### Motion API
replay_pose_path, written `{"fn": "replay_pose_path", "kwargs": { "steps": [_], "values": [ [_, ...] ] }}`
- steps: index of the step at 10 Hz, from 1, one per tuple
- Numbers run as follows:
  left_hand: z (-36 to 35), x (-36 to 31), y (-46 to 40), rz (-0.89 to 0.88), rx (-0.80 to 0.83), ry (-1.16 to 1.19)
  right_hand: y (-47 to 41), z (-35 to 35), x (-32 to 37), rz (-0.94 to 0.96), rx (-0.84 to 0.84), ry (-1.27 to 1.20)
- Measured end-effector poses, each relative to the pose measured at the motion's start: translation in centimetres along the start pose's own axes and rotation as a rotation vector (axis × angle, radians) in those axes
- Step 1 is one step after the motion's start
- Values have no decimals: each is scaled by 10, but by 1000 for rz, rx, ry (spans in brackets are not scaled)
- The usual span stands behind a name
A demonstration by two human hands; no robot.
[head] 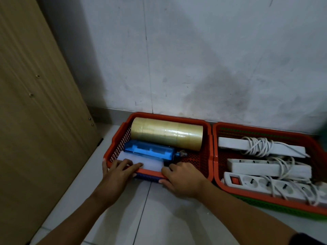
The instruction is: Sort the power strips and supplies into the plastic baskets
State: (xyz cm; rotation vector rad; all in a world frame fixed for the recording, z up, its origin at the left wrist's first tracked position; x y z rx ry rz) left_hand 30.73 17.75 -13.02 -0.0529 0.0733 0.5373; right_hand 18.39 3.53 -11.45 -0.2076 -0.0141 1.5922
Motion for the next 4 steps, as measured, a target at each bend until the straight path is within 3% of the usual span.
{"fn": "replay_pose_path", "kwargs": {
  "steps": [2, 4],
  "values": [
    [5, -3, -2, 93, 144, 115, 4, 8, -2, -47, 33, -201],
    [28, -25, -14, -31, 218, 79, 25, 54, -27, -264, -18, -507]
  ]
}}
Point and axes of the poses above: each hand's wrist, its own y-axis away from the middle knuckle, its own z-axis out of the back of the hand, x = y × z, the point moved 6 cm from there along -y, towards the middle knuckle, and after that the axes turned 2 degrees about x, right-handed, at the moved point
